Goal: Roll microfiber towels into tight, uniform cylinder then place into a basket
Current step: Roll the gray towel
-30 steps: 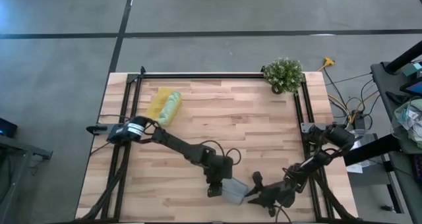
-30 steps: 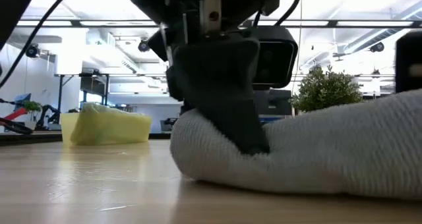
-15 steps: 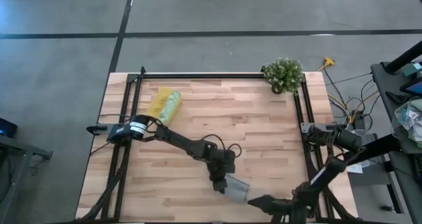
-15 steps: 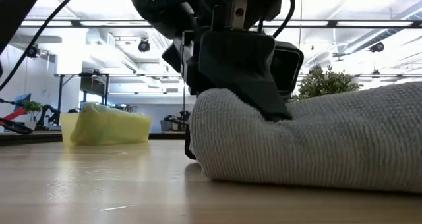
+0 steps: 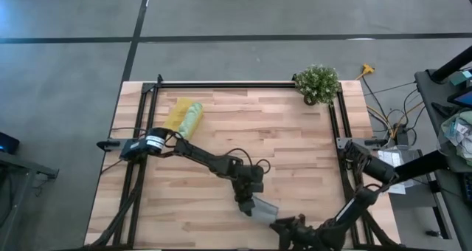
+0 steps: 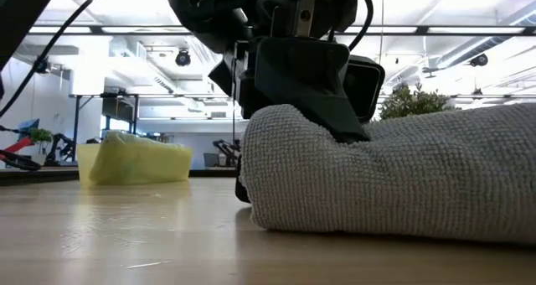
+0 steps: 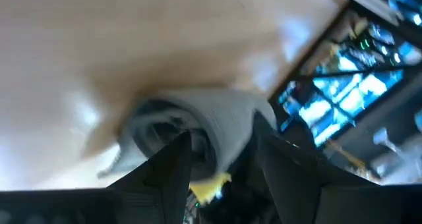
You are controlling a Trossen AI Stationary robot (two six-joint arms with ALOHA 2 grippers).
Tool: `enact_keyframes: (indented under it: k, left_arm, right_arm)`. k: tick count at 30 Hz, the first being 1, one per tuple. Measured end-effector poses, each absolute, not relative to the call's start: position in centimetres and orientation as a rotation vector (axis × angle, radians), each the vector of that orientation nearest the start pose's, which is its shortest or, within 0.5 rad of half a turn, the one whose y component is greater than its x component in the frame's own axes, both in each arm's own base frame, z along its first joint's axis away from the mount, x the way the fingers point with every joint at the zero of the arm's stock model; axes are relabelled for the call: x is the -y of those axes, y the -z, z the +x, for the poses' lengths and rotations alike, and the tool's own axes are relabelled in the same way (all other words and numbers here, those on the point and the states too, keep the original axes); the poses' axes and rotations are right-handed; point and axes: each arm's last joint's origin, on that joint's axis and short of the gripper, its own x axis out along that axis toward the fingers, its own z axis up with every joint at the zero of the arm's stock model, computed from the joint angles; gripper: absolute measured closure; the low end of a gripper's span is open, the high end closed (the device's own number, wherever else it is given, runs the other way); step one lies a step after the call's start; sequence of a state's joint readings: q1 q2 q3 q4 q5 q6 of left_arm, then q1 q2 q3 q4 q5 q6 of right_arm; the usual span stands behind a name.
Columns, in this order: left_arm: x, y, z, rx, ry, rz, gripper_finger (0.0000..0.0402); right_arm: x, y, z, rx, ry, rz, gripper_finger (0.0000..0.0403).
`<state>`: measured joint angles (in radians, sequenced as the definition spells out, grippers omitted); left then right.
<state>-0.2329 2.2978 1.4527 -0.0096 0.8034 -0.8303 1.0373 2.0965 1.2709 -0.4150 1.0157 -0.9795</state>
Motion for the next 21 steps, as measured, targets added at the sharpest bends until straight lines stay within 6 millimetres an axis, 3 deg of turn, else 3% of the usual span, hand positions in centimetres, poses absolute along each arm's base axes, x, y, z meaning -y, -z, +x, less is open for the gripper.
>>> enact_keyframes:
  k: [8, 14, 21]
  left_arm:
    - [12.7, -9.1, 44.3, -1.223, 0.56, -0.951, 0.0397]
    - [12.7, -9.1, 44.3, -1.218, 0.554, -0.941, 0.0397]
    - [12.8, -8.9, 44.3, -1.2, 0.535, -0.895, 0.0397]
  right_arm:
    - [-32.5, -9.6, 23.7, -0.68, -0.447, -2.107, 0.0232]
    - [-32.4, -10.0, 24.6, -0.697, -0.394, -1.997, 0.0236]
    - [-32.6, -10.4, 25.0, -0.706, -0.309, -1.758, 0.0317]
